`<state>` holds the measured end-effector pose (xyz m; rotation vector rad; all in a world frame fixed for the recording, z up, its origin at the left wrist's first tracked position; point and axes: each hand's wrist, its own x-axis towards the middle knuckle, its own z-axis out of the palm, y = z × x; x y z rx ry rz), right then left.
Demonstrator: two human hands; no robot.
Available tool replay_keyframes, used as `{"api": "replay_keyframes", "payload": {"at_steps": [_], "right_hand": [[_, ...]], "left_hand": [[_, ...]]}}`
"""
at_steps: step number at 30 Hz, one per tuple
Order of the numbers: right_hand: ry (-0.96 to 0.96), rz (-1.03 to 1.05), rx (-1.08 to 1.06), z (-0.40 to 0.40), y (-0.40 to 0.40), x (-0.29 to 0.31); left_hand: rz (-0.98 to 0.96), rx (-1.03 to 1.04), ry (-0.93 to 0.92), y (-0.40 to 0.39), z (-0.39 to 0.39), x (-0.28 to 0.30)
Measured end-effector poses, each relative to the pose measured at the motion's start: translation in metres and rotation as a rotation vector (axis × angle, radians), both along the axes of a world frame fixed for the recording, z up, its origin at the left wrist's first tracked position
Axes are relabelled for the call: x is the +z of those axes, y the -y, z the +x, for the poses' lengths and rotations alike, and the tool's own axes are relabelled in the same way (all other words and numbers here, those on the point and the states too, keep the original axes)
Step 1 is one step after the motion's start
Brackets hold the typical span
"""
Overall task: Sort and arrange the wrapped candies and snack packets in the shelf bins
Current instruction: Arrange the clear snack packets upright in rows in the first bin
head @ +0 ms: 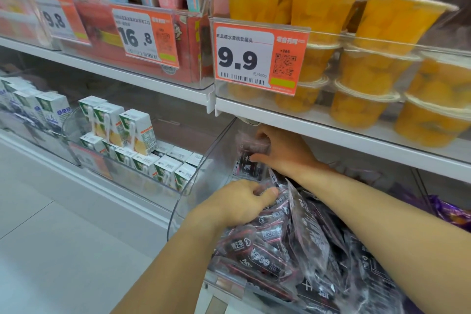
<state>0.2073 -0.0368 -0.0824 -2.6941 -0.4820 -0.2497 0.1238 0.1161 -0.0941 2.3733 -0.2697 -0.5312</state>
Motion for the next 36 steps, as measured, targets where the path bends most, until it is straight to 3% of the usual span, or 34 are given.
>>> {"api": "replay_keyframes", "payload": {"at_steps": [9, 14, 18, 23, 28, 32, 36], "right_hand": [[-0.044, 0.173, -0.098, -0.003, 0.002, 0.005], [-0.02, 0.154, -0.127, -0.004, 0.0, 0.002], [-0.136, 0.203, -0.165, -0.015, 0.0, 0.023], [-0.349, -0.263, -0.212, -0.023, -0.01, 0.031], [-0.465, -0.467, -0.269, -0.021, -0.009, 0.03], [-0.668, -0.263, -0.255, -0.016, 0.003, 0.031], [-0.706, 0.003, -0.256, -0.025, 0.019, 0.051]], "left_hand": [[-0.09, 0.021, -0.045, -0.001, -0.001, -0.002], [-0.064, 0.02, -0.038, 0.0, -0.001, -0.002], [-0.069, 0.024, -0.036, -0.001, -0.001, -0.003], [-0.041, 0.001, -0.017, -0.002, 0.001, -0.003], [-0.072, -0.038, -0.052, -0.007, 0.004, 0.001], [-0.082, -0.04, -0.071, -0.008, 0.005, -0.002], [-0.113, 0.002, -0.074, -0.007, 0.004, -0.007]]}}
